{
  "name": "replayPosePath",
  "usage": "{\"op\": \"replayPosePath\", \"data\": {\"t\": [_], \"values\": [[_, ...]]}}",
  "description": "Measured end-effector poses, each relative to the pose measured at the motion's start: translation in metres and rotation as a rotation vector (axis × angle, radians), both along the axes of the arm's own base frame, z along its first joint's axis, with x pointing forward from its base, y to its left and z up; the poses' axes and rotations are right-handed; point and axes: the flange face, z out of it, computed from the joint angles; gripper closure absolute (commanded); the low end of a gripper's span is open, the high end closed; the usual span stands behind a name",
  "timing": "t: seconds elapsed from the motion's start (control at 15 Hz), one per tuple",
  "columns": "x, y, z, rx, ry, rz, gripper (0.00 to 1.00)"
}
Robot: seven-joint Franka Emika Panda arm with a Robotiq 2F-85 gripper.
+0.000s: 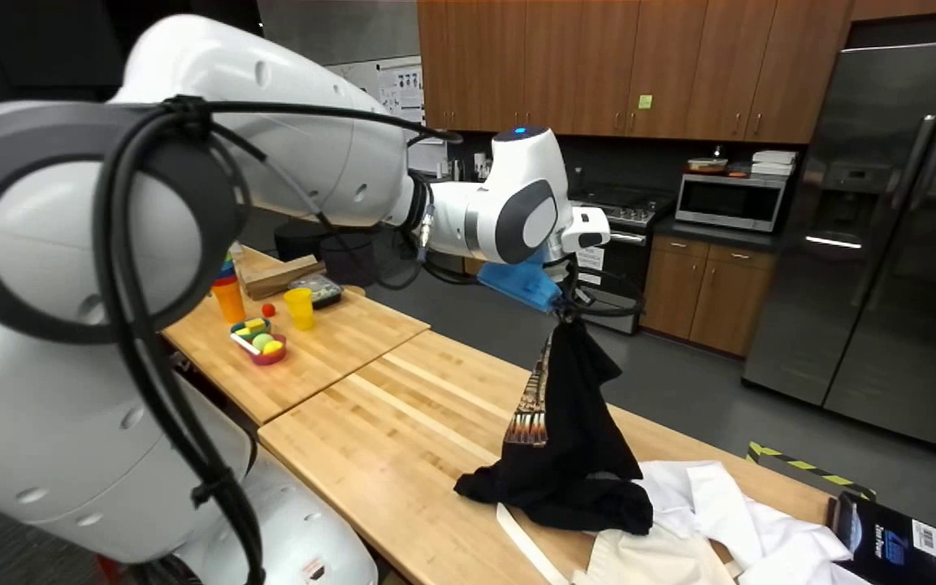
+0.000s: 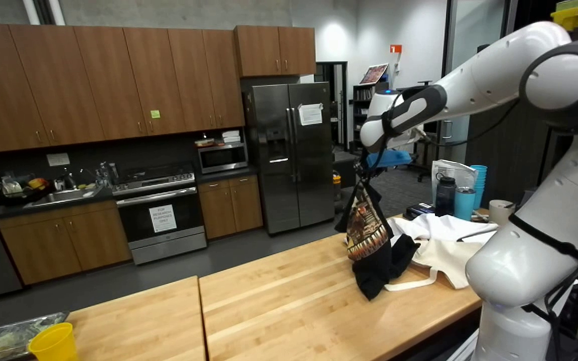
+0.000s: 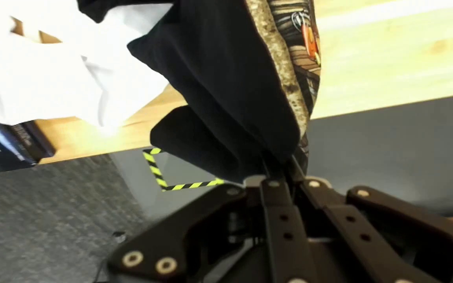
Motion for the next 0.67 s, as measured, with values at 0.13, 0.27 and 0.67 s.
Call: {"op": "replayPosePath", "data": {"t": [0.13,0.27,0.67], "values": [[0.014,0.011,-0.015,0.034,0.047,0.101,0.99],[0.022,0.025,-0.026,0.050,0.107,0.203,0.99],[0.023,0.094,-0.049,0.008,0.241,0.516,0.99]]}}
